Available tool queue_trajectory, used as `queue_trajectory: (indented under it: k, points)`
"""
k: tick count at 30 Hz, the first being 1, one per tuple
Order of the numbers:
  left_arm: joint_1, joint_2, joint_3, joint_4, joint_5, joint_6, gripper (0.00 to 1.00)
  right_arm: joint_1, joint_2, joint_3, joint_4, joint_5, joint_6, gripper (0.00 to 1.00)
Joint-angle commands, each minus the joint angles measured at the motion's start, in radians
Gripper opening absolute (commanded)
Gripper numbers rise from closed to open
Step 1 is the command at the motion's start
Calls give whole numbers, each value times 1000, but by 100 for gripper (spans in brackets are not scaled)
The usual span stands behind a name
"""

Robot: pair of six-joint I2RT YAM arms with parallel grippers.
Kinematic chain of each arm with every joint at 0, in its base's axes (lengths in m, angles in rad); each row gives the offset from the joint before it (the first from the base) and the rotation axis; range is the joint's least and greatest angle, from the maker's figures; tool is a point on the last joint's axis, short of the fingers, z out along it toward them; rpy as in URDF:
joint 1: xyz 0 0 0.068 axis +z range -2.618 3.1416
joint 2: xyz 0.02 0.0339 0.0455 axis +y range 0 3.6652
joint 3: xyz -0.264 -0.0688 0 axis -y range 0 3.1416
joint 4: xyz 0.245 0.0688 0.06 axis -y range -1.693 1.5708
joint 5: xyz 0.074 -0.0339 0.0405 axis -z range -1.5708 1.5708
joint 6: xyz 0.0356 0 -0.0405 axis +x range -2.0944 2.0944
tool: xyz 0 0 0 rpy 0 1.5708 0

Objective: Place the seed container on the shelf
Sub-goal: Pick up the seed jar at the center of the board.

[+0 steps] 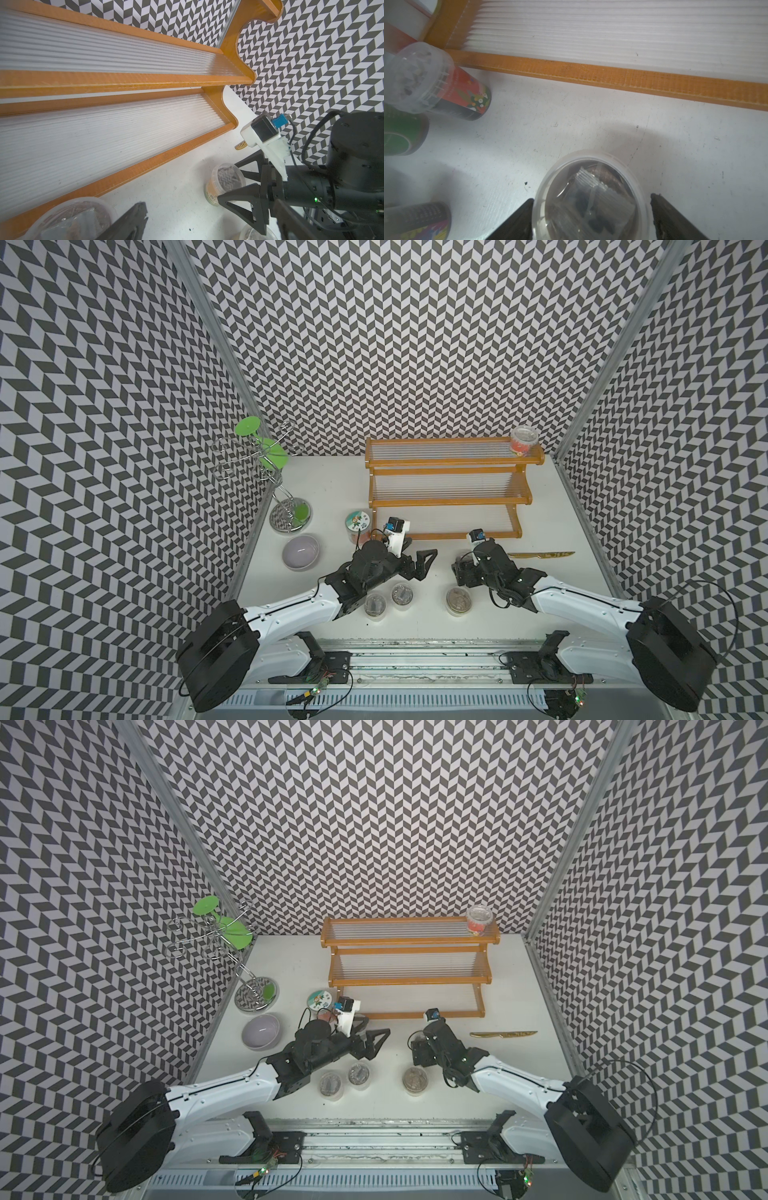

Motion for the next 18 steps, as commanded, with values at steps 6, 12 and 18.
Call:
queue_trajectory:
  k: [6, 12, 18]
  points:
    - [-2, 13, 17, 36, 22, 3, 100, 9, 38, 54, -9, 37, -4, 80]
    - [-2, 23, 22, 35, 22, 0, 100, 9, 26, 69, -34, 41, -4, 77]
    - [-1, 38, 28, 37, 26, -2, 99, 10, 28, 81, -66, 41, -3, 78]
